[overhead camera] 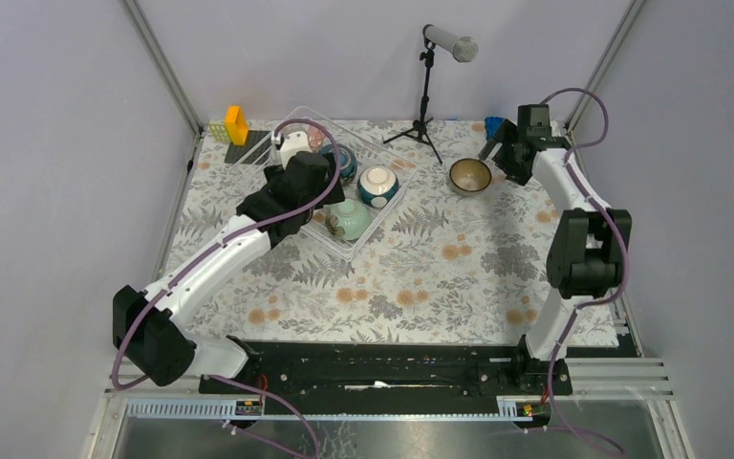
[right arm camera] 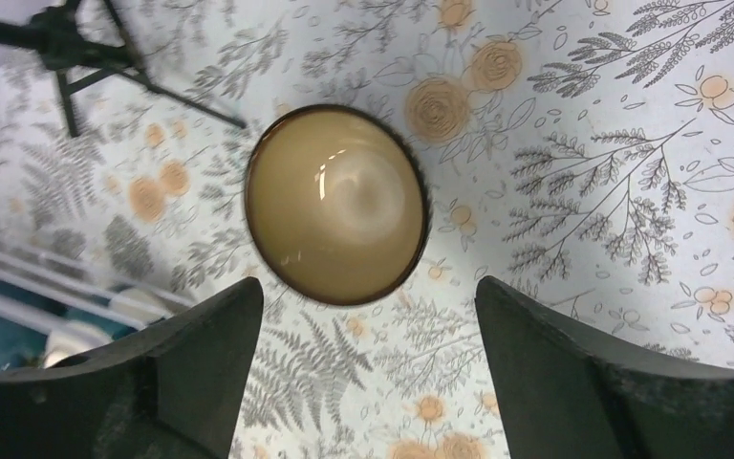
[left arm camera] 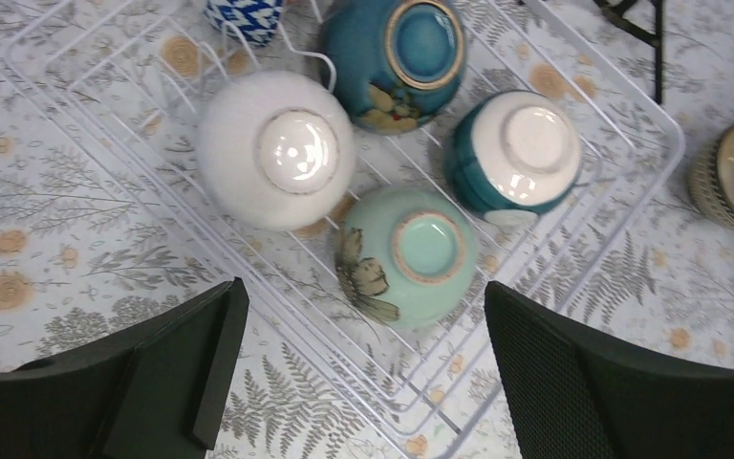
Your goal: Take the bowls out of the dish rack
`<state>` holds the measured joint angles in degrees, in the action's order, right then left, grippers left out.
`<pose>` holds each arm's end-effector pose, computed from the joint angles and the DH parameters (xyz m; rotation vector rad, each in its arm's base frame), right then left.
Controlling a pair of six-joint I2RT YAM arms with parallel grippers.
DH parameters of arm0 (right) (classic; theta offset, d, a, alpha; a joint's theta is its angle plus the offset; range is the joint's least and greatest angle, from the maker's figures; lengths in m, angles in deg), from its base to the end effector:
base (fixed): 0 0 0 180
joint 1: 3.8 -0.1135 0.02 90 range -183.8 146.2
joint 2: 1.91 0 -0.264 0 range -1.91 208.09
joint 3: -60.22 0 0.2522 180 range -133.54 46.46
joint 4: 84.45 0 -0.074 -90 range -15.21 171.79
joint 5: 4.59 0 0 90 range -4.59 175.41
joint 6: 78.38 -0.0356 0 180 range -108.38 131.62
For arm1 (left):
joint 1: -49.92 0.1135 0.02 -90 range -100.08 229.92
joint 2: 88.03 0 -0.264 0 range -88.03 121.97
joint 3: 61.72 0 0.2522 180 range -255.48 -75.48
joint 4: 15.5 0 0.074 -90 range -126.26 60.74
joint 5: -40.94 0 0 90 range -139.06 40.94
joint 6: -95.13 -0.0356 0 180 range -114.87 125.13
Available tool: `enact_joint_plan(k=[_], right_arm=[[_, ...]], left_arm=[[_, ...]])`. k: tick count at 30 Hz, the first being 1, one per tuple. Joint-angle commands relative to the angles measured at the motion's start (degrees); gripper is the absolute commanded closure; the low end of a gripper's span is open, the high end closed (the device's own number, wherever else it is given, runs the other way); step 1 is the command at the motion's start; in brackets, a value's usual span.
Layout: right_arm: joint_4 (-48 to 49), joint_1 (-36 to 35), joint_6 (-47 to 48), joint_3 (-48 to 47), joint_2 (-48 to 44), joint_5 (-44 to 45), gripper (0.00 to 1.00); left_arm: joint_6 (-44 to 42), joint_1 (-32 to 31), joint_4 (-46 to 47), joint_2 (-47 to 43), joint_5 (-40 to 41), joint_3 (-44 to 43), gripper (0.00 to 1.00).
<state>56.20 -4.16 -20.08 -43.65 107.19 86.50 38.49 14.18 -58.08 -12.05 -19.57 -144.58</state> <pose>0.4356 0.0021 0.2631 0.6472 2.2724 0.2515 0.2470 -0.1562 0.3386 -0.2384 2.0938 -0.1547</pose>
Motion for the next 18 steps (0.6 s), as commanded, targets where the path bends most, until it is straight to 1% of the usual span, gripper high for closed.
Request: enact_joint_plan(k=[1,5,8,11,14,18], right_arm=[[2.7,-0.1,1.7,4.9,-8.3,-4.2,0.09],[6.4,-1.3,0.9,10.2,-13.1,-8.7,0.01],[8.9,-3.9,0.7,13.8,-16.1,-10.5,0.00],[11.6,-6.8,-0.2,17.0,-18.9,-12.0,0.00],[15.8,-9.4,-1.2,21.2,-22.5,-13.9,0.00],[19.8,-11.3,-1.6,26.2,-27.4,-15.9,0.00]], left_arm=[[-0.8,2.7,-1.7,2.9,3.4,-4.6,0.01],[-1.2,8.4,0.0,4.6,-1.1,-5.3,0.01],[-4.1,10.3,2.1,6.8,-0.3,-6.3,0.01],[-7.3,11.1,0.8,11.9,5.0,-11.1,0.01],[-10.2,11.3,-1.1,18.3,13.0,-17.1,0.01],[-14.2,11.4,-1.9,27.1,20.2,-24.9,0.01]])
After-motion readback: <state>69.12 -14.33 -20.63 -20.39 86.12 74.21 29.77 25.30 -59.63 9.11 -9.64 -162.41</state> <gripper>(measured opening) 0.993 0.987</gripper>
